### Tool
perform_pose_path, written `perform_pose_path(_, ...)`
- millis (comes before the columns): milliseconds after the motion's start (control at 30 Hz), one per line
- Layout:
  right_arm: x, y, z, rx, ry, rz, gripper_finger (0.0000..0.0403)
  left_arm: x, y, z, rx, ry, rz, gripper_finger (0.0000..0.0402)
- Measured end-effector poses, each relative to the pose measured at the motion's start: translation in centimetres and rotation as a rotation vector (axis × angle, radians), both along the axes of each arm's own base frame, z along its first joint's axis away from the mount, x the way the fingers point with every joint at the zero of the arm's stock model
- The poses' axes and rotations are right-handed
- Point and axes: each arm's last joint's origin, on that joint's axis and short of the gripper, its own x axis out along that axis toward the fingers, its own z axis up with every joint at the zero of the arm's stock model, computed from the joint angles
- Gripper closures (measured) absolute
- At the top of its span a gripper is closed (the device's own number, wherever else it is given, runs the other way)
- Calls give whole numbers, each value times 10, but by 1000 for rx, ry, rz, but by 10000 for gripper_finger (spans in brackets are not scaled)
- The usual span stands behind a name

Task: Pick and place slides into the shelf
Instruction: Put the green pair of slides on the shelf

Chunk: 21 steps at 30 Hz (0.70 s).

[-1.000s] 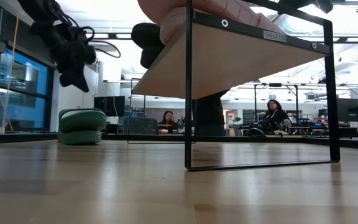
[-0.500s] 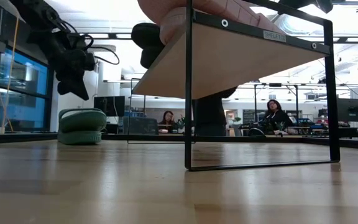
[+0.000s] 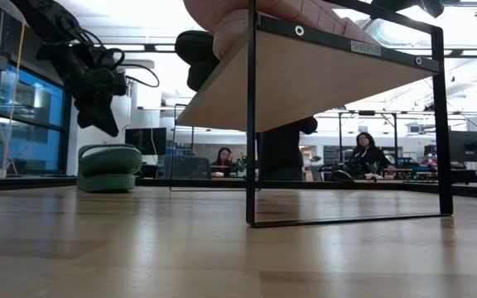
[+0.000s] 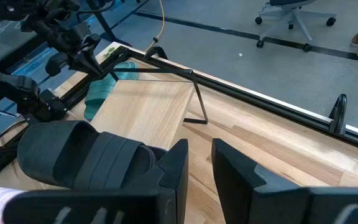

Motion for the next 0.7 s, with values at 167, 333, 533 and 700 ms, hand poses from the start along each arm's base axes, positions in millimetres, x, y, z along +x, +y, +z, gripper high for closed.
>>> perform_pose_path(167,0,0,0,0,-1,0,341,0,0,0,0,-3,-3,281)
perform_pose_path(333,0,0,0,0,0,0,341,0,-1,-1,2,1,-24,260)
perform_pose_path(533,0,0,0,1,0,0,341,-1,-5,-17,-45,9,-47,259)
perform_pose_path(700,0,0,0,3,-1,3,341,-1,-7,-24,-56,-17,-56,259)
